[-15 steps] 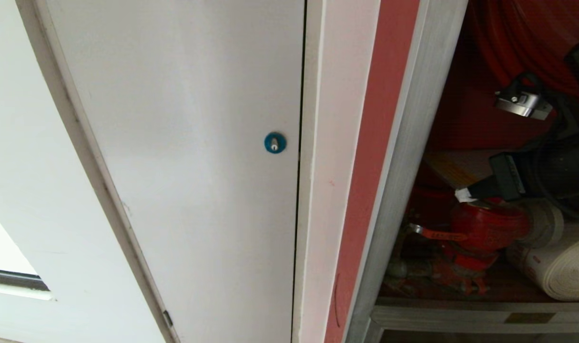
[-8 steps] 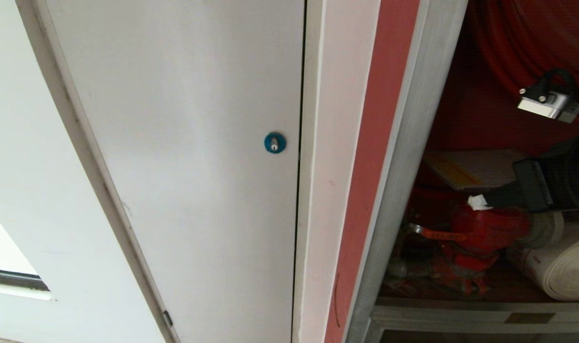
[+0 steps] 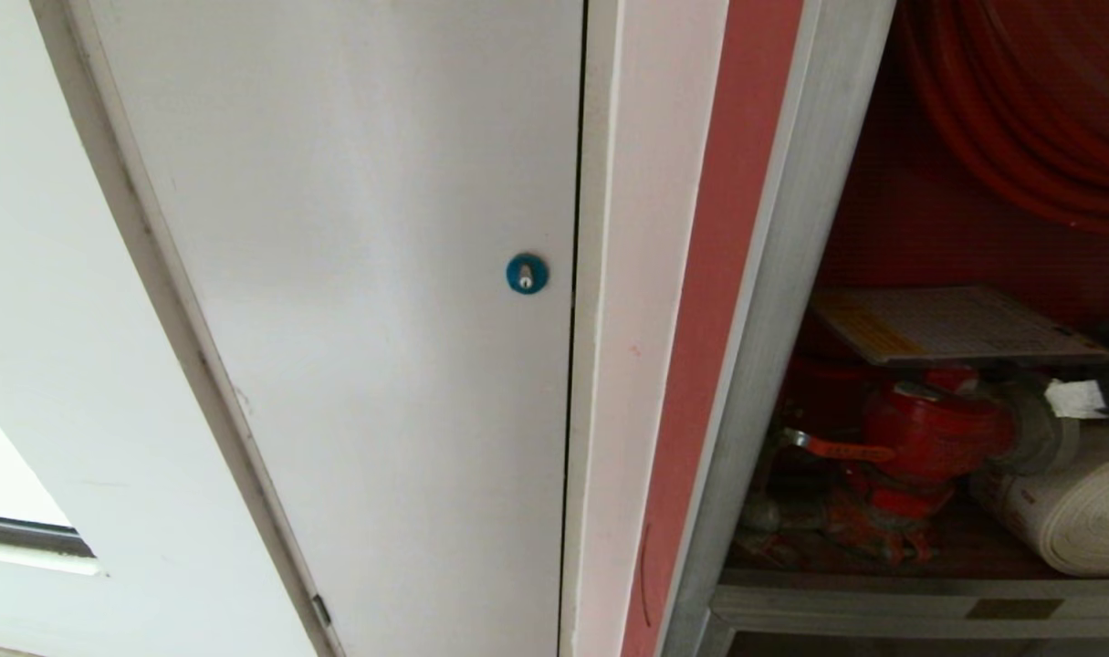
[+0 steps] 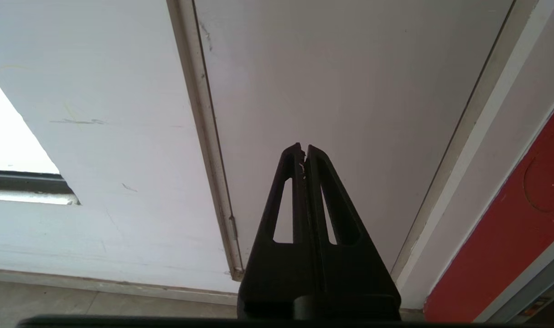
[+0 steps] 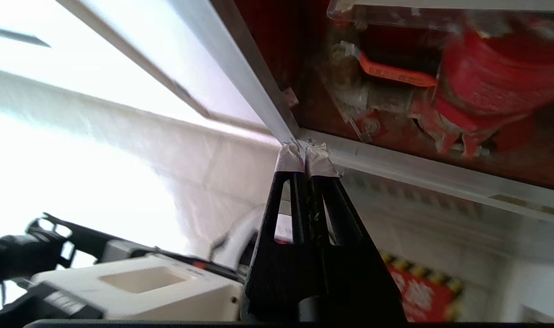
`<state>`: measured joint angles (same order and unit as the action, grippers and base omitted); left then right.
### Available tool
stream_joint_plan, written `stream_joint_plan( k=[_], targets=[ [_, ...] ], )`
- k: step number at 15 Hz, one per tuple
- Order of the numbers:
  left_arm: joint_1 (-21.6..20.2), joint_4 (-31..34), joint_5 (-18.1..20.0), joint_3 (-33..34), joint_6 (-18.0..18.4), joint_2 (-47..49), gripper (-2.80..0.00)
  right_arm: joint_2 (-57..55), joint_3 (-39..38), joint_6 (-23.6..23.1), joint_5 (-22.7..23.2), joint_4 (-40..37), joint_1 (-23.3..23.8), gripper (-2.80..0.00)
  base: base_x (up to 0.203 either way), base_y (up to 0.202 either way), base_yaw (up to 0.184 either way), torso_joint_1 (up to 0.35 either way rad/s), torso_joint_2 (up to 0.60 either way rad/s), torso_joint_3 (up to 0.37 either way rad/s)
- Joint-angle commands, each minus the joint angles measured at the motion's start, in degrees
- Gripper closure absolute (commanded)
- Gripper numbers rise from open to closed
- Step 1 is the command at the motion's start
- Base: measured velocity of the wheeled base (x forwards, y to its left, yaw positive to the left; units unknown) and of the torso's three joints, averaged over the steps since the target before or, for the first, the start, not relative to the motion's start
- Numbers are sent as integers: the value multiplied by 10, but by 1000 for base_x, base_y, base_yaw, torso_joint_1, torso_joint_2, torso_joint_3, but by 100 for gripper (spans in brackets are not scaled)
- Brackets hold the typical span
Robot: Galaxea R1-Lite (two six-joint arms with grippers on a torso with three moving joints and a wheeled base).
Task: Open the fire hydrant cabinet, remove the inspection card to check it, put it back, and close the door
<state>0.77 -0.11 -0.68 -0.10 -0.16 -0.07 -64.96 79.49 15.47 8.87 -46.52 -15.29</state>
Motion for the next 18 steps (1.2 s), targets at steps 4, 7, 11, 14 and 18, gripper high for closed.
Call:
stream_joint_plan(
  k=[4, 7, 11, 14, 18],
  targets=[
    [0, 0, 0, 0, 0, 1, 0, 130, -7, 10, -1, -32, 0, 0, 0, 0, 0, 0, 0, 0],
    [0, 0, 0, 0, 0, 1, 0, 208, -7, 10, -8, -45, 10, 0, 0, 0, 0, 0, 0, 0],
    [0, 0, 0, 0, 0, 1, 0, 306, -10, 6, -5, -48, 118, 0, 0, 0, 0, 0, 0, 0],
    [0, 0, 0, 0, 0, 1, 0, 383, -23, -15, -4, -49, 154, 0, 0, 0, 0, 0, 0, 0],
    [0, 0, 0, 0, 0, 1, 0, 468, -77, -33, -5, -45, 158, 0, 0, 0, 0, 0, 0, 0]
  ],
)
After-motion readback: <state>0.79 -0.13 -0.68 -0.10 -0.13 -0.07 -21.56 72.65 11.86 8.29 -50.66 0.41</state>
